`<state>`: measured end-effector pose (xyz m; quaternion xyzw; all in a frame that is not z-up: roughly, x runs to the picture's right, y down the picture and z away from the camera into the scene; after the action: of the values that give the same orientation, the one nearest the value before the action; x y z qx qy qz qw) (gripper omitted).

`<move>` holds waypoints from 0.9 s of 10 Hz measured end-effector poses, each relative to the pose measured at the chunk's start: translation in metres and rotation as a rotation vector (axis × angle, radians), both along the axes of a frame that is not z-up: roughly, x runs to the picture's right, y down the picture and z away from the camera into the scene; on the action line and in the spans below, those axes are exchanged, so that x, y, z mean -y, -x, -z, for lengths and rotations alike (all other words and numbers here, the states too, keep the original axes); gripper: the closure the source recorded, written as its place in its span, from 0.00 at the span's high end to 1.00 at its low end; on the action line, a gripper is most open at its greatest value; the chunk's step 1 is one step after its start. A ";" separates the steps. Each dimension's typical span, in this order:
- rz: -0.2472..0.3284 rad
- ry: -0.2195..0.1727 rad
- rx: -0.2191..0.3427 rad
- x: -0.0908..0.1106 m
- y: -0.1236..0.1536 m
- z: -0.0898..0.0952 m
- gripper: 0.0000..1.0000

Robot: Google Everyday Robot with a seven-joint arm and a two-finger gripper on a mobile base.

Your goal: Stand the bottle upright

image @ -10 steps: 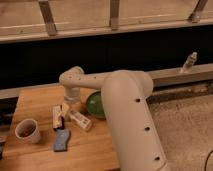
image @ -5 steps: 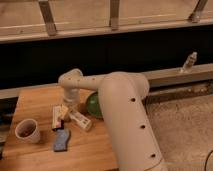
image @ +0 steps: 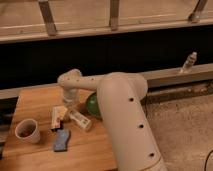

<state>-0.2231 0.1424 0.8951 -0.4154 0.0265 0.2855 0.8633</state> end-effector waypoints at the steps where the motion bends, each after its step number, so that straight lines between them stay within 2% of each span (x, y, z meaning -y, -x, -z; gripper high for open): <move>1: 0.000 0.000 0.001 0.001 0.000 0.001 0.34; 2: -0.002 0.002 0.001 0.001 0.001 0.002 0.26; 3: 0.001 0.005 0.005 0.002 0.003 0.005 0.14; 5: 0.000 0.003 0.004 0.002 0.002 0.005 0.01; 6: 0.000 0.001 -0.008 0.004 -0.005 0.002 0.00; 9: 0.018 0.014 0.007 -0.006 0.000 -0.003 0.00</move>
<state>-0.2231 0.1485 0.8977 -0.4222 0.0293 0.2762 0.8629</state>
